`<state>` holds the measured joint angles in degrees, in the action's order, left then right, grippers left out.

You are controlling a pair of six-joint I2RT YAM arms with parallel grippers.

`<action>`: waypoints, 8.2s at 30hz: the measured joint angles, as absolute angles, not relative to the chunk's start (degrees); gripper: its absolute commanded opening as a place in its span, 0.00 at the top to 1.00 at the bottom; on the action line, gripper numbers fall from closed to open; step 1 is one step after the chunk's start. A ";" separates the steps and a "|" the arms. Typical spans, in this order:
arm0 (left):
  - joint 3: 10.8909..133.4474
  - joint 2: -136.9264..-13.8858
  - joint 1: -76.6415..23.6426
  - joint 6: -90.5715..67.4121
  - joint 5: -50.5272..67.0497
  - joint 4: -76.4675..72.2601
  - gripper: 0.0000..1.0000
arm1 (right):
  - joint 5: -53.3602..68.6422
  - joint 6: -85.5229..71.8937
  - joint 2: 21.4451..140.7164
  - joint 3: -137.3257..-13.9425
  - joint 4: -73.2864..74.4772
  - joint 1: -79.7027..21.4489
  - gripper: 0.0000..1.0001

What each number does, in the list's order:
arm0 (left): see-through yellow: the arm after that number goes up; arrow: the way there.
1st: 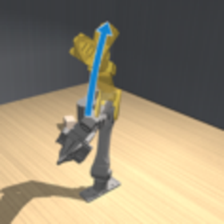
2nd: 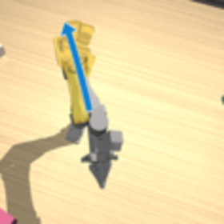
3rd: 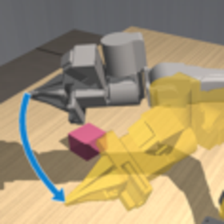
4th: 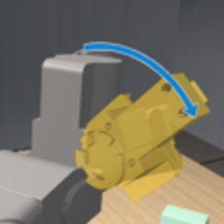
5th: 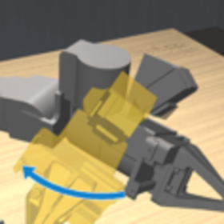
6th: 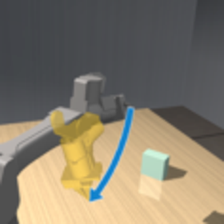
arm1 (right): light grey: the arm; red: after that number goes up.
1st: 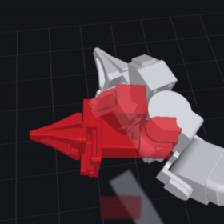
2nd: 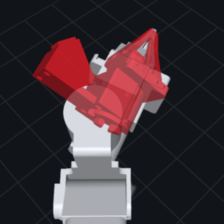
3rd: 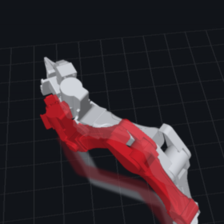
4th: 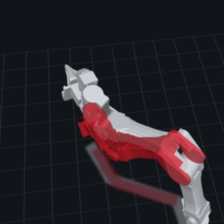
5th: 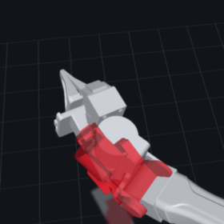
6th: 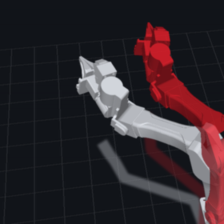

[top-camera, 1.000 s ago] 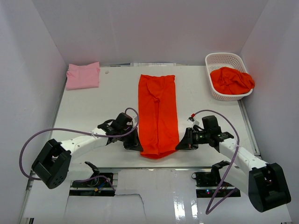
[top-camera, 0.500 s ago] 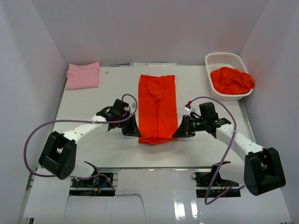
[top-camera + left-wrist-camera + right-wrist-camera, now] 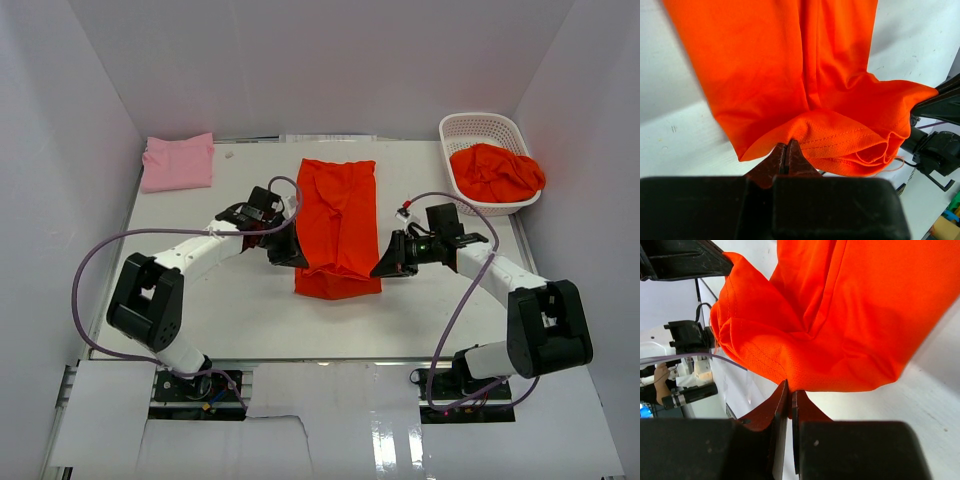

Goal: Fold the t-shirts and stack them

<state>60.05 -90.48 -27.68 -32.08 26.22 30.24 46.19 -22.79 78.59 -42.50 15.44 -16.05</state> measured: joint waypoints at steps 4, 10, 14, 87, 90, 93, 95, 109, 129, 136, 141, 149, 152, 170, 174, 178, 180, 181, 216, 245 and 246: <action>62.67 -91.85 -27.42 -31.38 26.17 30.89 1.00 | 46.09 -21.91 80.88 -44.80 15.35 -15.27 0.92; 66.35 -91.94 -26.68 -30.55 26.02 32.75 1.00 | 46.04 -21.39 83.46 -49.10 15.31 -15.00 0.92; 67.66 -91.94 -25.58 -30.20 25.89 33.12 1.00 | 46.04 -21.04 85.27 -51.64 15.35 -14.92 0.92; 91.83 -117.10 -19.44 -23.77 23.27 35.27 1.00 | 44.03 -14.26 115.13 -79.42 19.57 -11.05 0.92; 92.27 -118.37 -19.44 -23.77 23.20 34.94 1.00 | 43.81 -13.87 116.07 -80.12 19.62 -10.87 0.92; 92.75 -119.63 -19.44 -23.77 23.05 34.35 1.00 | 43.79 -13.41 116.84 -80.97 19.51 -10.83 0.92; 92.75 -120.33 -19.44 -23.75 22.90 34.15 1.00 | 43.77 -13.28 117.25 -81.28 19.38 -10.83 0.92; 94.74 -123.20 -19.22 -23.75 21.02 33.36 0.74 | 43.64 -14.06 120.90 -82.70 16.29 -10.61 0.75; 104.97 -122.72 -19.22 -28.10 16.29 29.76 0.62 | 39.62 -15.97 118.98 -83.88 11.73 -10.50 0.10; 103.42 -118.39 -19.22 -28.29 14.46 27.68 0.60 | 39.03 -16.71 112.60 -82.50 6.35 -10.50 0.10; 94.32 -111.07 -19.22 -28.75 16.01 24.53 0.59 | 40.42 -17.98 110.74 -78.96 2.37 -10.74 0.03; 72.88 -100.27 -19.51 -32.47 26.13 11.92 0.72 | 45.82 -25.50 111.18 -73.84 -6.55 -13.04 0.75; 67.85 -100.29 -20.29 -34.06 28.40 8.21 0.91 | 47.72 -29.43 112.57 -73.47 -11.31 -14.46 0.92; 59.83 -106.87 -24.84 -36.88 34.24 -10.52 1.00 | 49.93 -37.01 122.56 -74.15 -19.81 -21.78 0.92; 58.22 -110.63 -25.02 -37.41 35.35 -14.59 1.00 | 50.11 -37.23 123.42 -74.15 -20.62 -21.89 0.92; 57.08 -114.65 -25.34 -37.89 35.83 -17.50 1.00 | 50.24 -37.36 124.29 -74.26 -21.19 -22.09 0.92; 57.04 -115.66 -25.50 -38.26 36.95 -19.18 1.00 | 50.41 -37.39 124.92 -74.50 -21.23 -22.22 0.92; 57.04 -115.74 -25.67 -38.28 37.10 -19.77 1.00 | 50.50 -37.39 125.38 -74.70 -21.30 -22.26 0.92; 47.57 -112.33 -26.37 -37.98 39.46 -27.14 1.00 | 48.36 -27.86 141.58 -104.12 -5.82 -19.73 0.89; 42.65 -98.00 -32.75 -39.72 34.96 -15.55 0.97 | 37.82 -16.25 78.56 -39.51 9.08 -18.50 0.31; 43.70 -97.32 -32.75 -39.62 34.76 -14.55 0.96 | 37.87 -16.82 76.97 -37.69 9.32 -18.50 0.38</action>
<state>43.70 -97.32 -32.75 -39.62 34.76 -14.55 37.87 -16.82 76.97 -37.69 9.32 -18.50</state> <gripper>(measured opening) 0.024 0.738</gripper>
